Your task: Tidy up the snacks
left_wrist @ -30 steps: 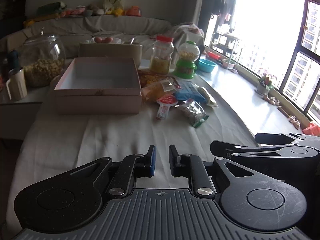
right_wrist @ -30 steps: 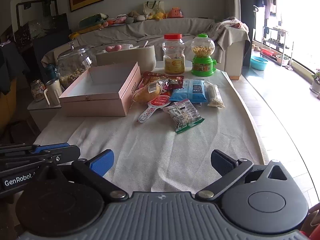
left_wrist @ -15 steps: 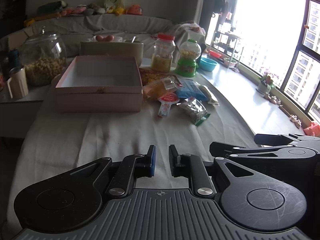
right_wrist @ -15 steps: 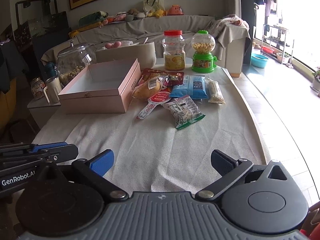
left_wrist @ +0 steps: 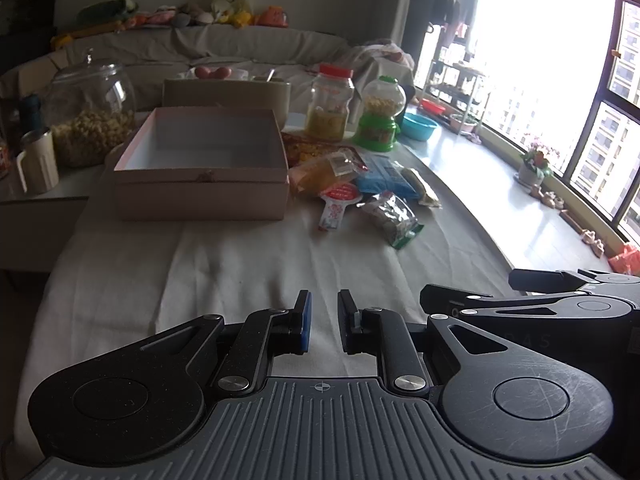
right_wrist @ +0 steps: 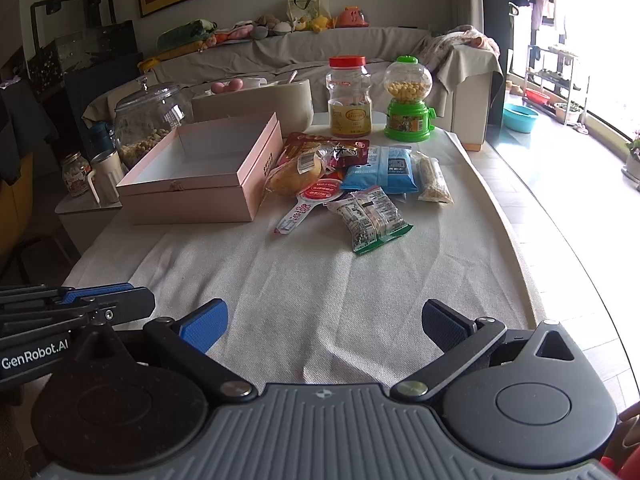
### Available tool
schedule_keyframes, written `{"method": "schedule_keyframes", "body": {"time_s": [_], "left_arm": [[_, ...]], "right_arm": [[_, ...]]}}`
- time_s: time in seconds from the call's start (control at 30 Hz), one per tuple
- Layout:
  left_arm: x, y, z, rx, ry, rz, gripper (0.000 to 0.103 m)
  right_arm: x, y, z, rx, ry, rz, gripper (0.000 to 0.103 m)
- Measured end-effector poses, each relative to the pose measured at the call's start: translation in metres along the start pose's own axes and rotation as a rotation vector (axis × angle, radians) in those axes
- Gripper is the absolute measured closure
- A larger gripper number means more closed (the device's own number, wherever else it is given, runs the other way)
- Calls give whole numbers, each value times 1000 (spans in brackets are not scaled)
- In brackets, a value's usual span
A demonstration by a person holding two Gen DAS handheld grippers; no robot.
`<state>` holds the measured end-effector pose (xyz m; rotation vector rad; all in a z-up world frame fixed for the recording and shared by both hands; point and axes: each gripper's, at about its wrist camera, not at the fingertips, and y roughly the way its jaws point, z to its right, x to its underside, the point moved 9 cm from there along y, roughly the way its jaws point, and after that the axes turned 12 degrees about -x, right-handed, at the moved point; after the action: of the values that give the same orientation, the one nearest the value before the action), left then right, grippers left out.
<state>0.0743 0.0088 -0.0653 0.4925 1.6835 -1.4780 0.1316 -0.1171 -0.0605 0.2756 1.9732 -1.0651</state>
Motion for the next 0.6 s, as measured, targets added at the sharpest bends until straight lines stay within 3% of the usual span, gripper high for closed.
{"method": "schedule_keyframes", "body": {"time_s": [0.6], "left_arm": [[2, 2, -2, -4, -2, -10, 85]], "right_arm": [[1, 1, 0, -2, 3, 0, 0]]}}
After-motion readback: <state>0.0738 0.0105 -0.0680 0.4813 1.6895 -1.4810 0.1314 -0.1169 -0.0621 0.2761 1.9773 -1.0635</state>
